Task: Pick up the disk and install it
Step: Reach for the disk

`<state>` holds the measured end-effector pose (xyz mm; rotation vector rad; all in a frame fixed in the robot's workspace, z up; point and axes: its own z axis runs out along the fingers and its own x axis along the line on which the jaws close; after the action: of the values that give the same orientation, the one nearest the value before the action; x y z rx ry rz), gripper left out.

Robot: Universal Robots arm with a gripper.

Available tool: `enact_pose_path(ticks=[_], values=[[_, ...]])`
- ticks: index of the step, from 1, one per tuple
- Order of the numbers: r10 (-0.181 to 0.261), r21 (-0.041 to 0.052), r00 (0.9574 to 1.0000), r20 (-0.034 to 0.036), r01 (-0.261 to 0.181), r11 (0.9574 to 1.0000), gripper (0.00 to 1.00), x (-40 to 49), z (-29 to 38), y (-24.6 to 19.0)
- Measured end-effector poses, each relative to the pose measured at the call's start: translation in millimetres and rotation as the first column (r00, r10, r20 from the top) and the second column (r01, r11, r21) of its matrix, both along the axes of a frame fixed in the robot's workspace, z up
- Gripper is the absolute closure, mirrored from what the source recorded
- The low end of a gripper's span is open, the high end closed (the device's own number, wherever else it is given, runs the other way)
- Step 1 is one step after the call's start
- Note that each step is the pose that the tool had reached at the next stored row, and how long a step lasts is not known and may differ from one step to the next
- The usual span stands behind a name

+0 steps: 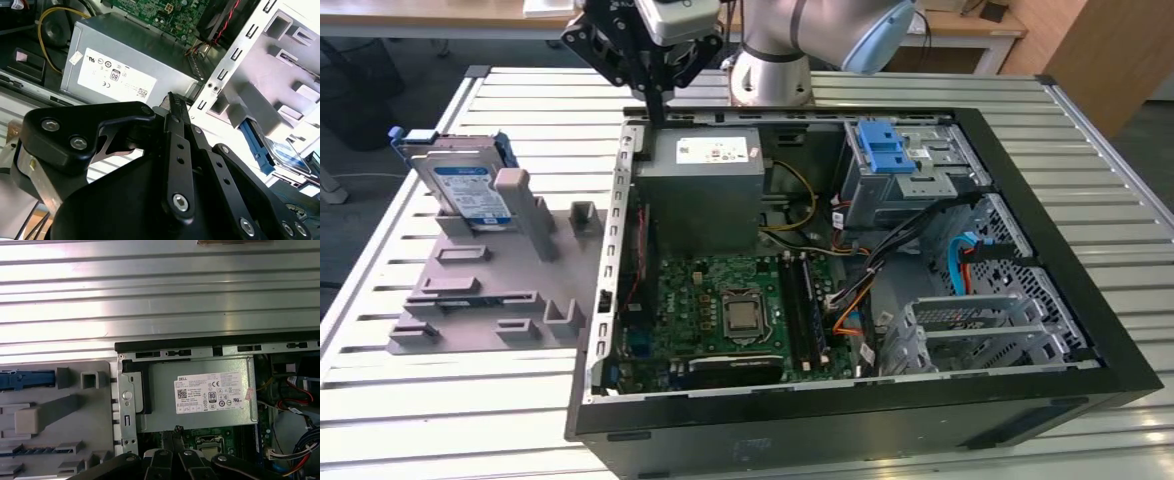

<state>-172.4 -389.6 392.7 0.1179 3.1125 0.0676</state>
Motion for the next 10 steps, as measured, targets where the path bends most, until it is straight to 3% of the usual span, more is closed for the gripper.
enact_pose_path(ticks=[10], values=[[0.0,0.0,1.0,0.0,0.0,1.0,0.89,-7.8,-0.2,1.5]])
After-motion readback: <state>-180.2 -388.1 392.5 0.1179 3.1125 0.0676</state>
